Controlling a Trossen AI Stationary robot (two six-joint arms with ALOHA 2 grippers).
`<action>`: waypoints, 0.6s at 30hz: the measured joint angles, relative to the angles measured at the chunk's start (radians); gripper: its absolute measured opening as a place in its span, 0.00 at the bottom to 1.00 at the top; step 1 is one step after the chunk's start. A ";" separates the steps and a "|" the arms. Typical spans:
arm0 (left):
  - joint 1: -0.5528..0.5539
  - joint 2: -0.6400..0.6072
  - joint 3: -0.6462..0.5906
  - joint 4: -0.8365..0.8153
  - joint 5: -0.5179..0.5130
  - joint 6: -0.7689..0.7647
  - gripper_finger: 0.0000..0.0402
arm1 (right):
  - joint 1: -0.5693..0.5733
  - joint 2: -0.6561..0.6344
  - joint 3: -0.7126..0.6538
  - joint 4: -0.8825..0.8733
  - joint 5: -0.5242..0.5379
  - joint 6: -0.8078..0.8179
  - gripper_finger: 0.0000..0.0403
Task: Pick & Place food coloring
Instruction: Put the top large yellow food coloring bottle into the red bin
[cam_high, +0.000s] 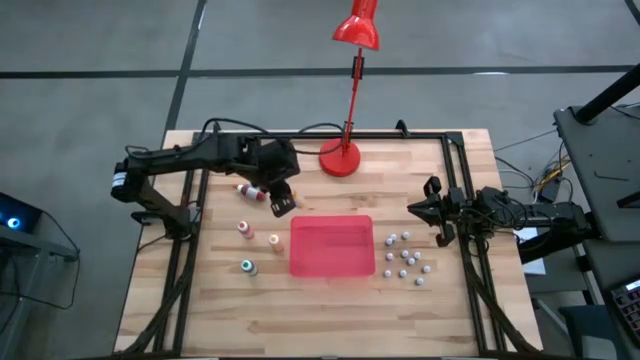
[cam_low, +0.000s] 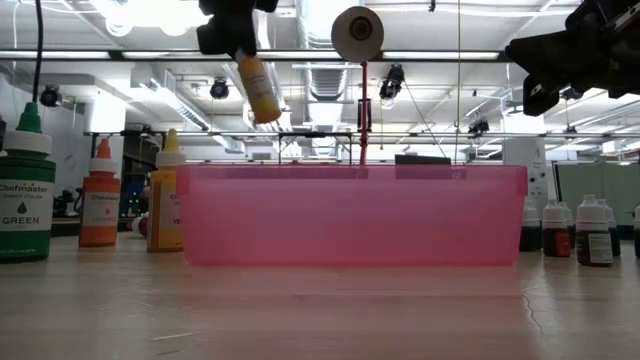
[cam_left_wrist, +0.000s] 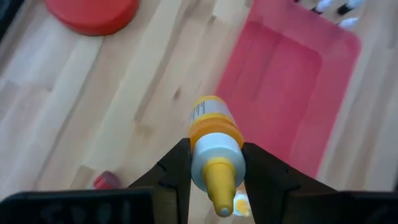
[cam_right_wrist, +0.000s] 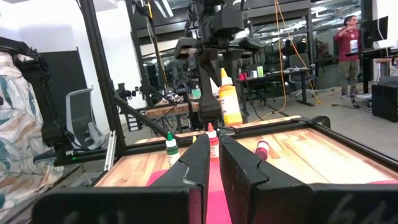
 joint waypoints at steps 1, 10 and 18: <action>-0.004 0.005 0.000 0.012 0.003 -0.006 0.23 | 0.000 0.000 0.000 0.000 0.000 0.000 0.07; -0.044 0.154 0.125 -0.026 0.011 0.046 0.23 | 0.000 0.000 0.000 0.000 0.000 0.000 0.07; -0.050 0.310 0.337 -0.138 0.015 0.114 0.23 | 0.000 0.000 0.000 0.000 0.000 0.000 0.07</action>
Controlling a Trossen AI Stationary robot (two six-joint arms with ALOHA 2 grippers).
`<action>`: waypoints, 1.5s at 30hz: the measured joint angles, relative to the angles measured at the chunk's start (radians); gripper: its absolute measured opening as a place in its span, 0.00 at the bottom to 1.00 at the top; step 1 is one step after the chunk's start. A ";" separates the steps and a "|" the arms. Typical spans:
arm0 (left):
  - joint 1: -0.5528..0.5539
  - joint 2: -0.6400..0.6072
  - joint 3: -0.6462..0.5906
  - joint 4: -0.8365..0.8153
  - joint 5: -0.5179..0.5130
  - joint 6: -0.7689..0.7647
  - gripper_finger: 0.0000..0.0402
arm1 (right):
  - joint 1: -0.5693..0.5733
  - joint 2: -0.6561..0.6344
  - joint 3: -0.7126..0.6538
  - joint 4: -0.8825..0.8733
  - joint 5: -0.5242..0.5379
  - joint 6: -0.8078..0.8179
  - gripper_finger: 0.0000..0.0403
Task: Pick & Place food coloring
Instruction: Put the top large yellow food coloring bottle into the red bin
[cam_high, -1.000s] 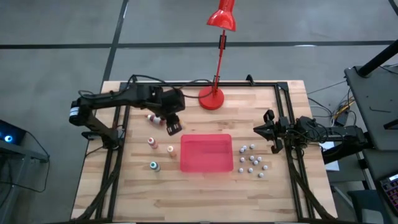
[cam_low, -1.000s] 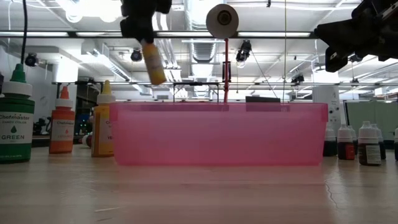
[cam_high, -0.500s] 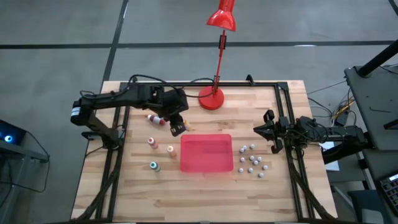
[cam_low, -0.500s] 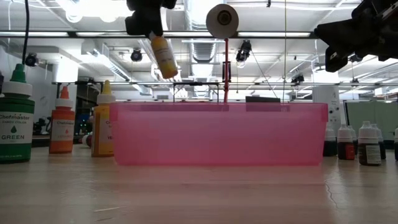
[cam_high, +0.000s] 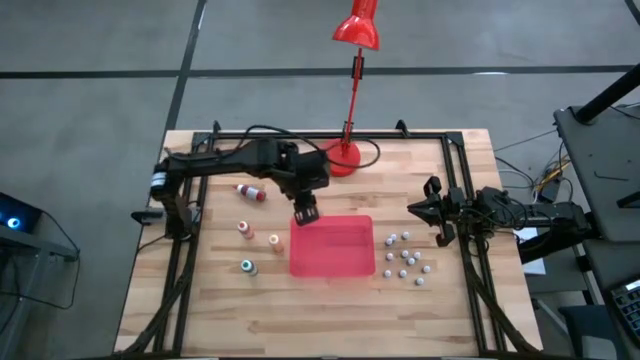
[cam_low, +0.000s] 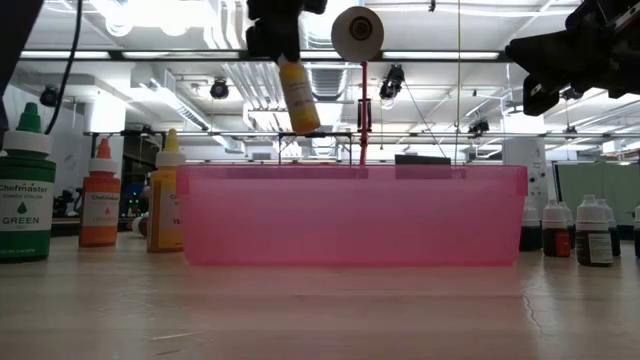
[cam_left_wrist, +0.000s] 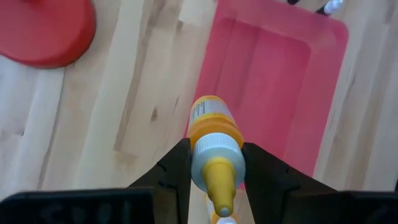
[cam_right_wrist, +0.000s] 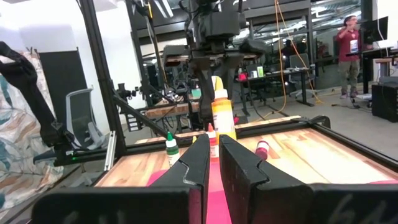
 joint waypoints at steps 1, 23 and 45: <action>0.000 0.021 0.023 -0.020 0.000 0.003 0.23 | 0.000 0.000 0.000 0.000 0.000 0.000 0.07; -0.081 0.239 0.102 -0.074 -0.049 0.034 0.23 | 0.000 0.000 0.000 -0.002 0.000 0.000 0.07; -0.079 0.295 0.098 -0.051 -0.074 0.047 0.23 | 0.000 0.000 0.000 -0.023 0.000 0.000 0.07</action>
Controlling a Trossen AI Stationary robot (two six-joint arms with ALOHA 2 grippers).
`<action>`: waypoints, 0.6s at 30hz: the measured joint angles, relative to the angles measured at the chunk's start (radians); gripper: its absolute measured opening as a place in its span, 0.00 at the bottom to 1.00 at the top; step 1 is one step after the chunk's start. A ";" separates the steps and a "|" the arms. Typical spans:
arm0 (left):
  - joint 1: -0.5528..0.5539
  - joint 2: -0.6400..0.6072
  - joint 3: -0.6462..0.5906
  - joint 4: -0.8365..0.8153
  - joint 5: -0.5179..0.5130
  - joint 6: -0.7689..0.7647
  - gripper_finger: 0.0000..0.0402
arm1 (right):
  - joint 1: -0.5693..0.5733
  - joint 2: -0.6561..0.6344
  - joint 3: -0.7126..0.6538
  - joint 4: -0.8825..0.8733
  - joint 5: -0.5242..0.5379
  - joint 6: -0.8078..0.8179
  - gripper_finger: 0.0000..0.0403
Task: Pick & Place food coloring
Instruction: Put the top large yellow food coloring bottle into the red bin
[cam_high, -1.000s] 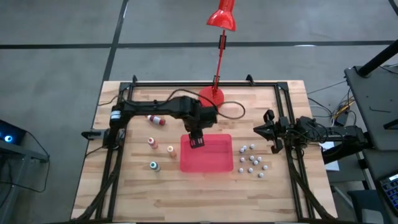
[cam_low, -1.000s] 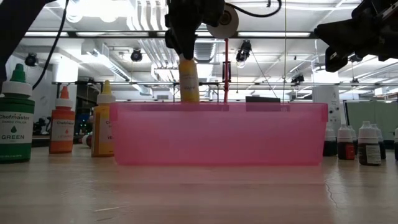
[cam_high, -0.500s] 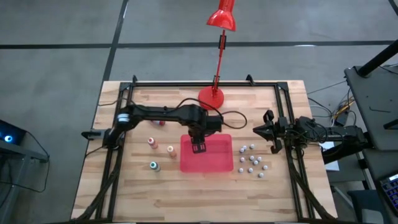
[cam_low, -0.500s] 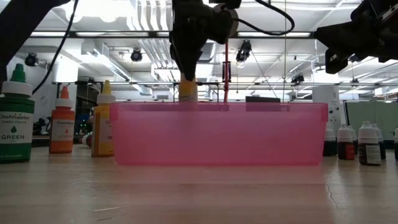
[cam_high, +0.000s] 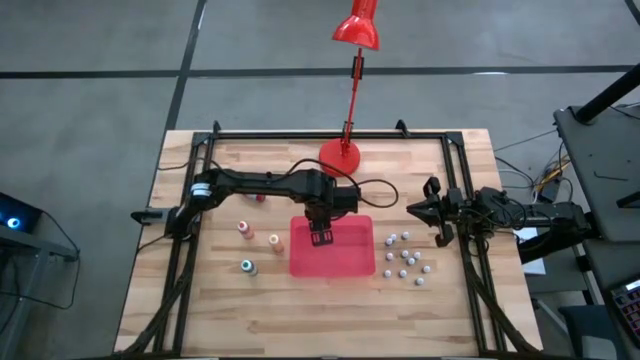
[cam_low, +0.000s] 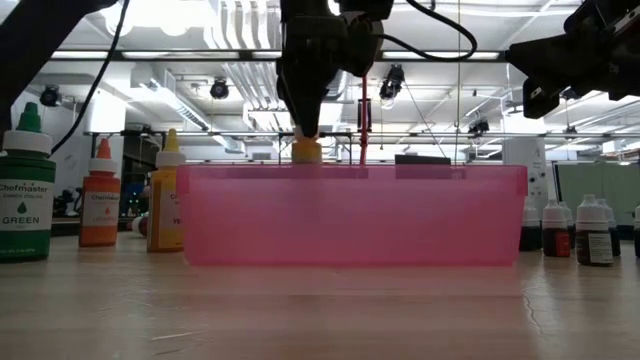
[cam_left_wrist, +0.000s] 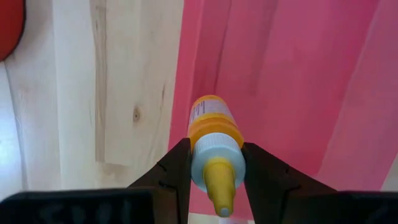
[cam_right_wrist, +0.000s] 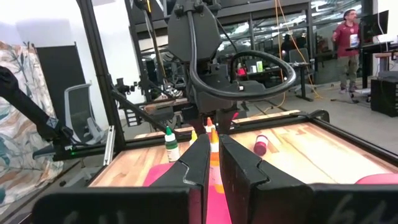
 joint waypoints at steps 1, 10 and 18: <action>0.002 0.000 -0.003 0.004 0.000 0.000 0.23 | 0.000 0.000 0.000 0.000 0.000 0.000 0.07; 0.006 0.000 -0.072 0.046 0.000 -0.005 0.24 | 0.000 0.000 0.000 0.000 0.000 0.000 0.07; 0.016 0.000 -0.121 0.092 0.000 -0.010 0.24 | 0.000 0.000 0.000 0.000 0.000 0.000 0.07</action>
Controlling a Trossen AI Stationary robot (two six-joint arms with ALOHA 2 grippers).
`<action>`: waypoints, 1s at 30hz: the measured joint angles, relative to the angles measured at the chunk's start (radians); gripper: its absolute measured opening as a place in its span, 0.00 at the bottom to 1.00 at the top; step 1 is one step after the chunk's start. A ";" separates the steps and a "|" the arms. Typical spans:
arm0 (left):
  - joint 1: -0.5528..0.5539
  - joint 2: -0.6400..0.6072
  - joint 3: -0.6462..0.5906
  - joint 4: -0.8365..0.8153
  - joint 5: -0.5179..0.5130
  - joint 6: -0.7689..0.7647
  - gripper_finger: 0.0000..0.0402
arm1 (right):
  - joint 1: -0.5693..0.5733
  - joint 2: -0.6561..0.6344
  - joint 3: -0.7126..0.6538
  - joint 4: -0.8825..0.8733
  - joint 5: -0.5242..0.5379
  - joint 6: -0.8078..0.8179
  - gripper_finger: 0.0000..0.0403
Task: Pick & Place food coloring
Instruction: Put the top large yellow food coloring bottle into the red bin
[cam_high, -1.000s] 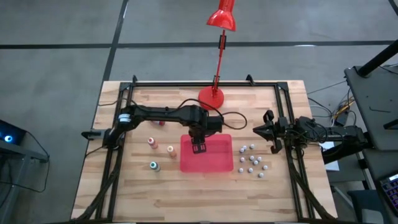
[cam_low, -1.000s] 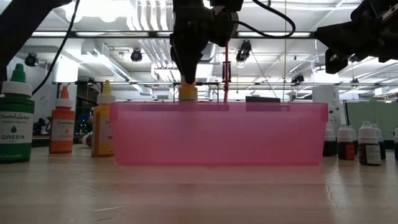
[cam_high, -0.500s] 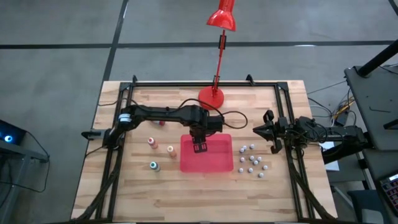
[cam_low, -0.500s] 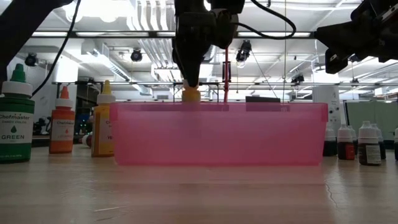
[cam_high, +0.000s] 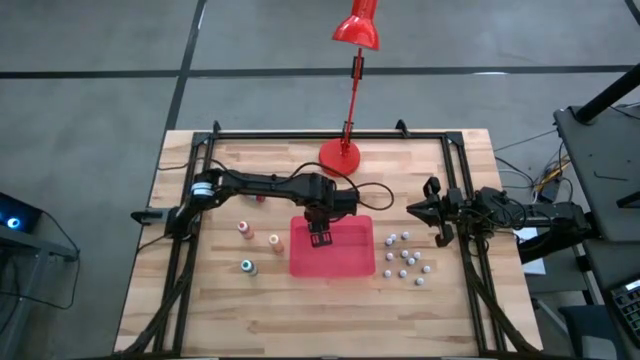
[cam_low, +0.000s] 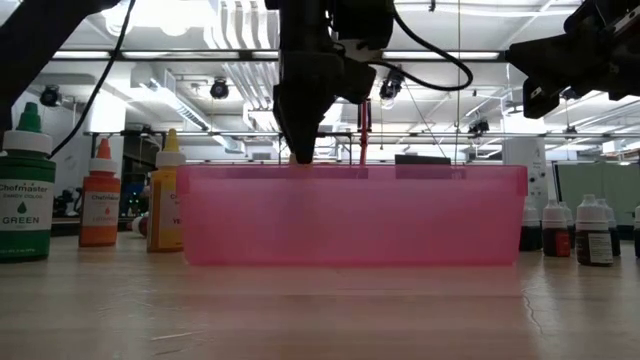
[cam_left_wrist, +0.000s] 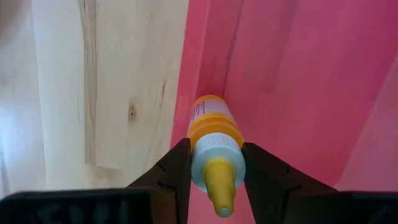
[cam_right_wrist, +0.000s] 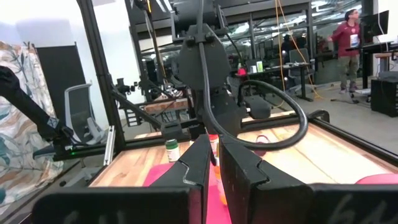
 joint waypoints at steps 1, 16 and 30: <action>0.001 0.000 -0.005 0.005 0.001 -0.001 0.24 | 0.000 0.000 0.000 0.000 0.000 0.000 0.07; 0.012 0.000 -0.008 0.013 0.007 0.001 0.25 | 0.000 0.000 0.000 0.000 0.000 0.000 0.07; 0.012 0.000 -0.008 0.014 0.009 -0.008 0.36 | 0.000 0.000 0.000 0.000 0.000 0.000 0.07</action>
